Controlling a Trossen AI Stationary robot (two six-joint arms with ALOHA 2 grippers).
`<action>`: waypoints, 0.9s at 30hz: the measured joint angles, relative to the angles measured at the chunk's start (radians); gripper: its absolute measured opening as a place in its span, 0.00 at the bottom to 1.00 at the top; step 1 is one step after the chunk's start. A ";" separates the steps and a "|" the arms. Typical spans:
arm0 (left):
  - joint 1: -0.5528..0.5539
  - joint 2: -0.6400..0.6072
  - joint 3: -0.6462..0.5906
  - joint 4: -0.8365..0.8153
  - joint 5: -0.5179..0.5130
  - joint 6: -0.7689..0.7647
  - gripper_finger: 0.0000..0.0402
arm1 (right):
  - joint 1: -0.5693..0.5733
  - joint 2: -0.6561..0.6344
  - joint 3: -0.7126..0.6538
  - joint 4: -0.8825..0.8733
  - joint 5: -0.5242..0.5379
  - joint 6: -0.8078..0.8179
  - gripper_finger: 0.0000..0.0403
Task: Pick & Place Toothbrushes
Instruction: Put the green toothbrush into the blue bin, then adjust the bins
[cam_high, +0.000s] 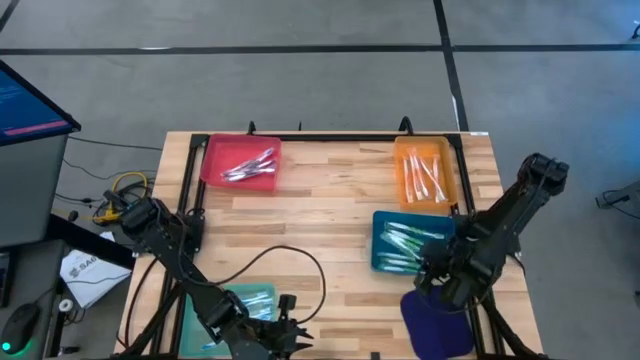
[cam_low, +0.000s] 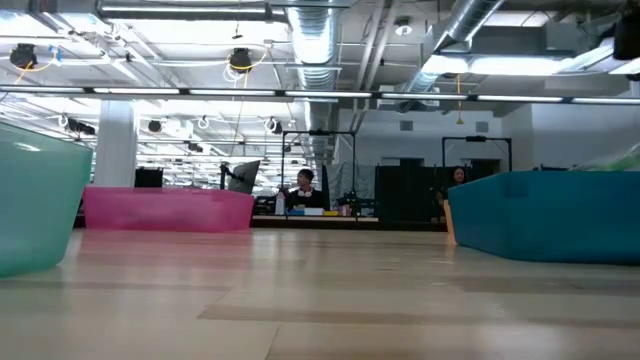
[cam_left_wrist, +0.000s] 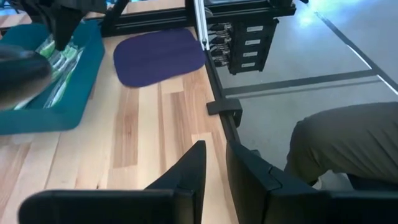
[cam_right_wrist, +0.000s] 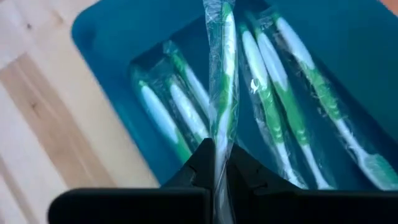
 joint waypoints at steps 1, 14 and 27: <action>0.000 0.000 0.000 0.001 0.000 0.000 0.14 | -0.011 -0.008 -0.007 0.007 -0.005 -0.015 0.02; -0.002 0.000 0.000 0.002 0.001 -0.010 0.14 | -0.092 -0.019 -0.014 0.000 -0.054 -0.037 0.40; -0.002 0.000 0.000 0.002 0.004 -0.005 0.14 | -0.091 -0.020 -0.013 -0.001 -0.013 -0.084 0.59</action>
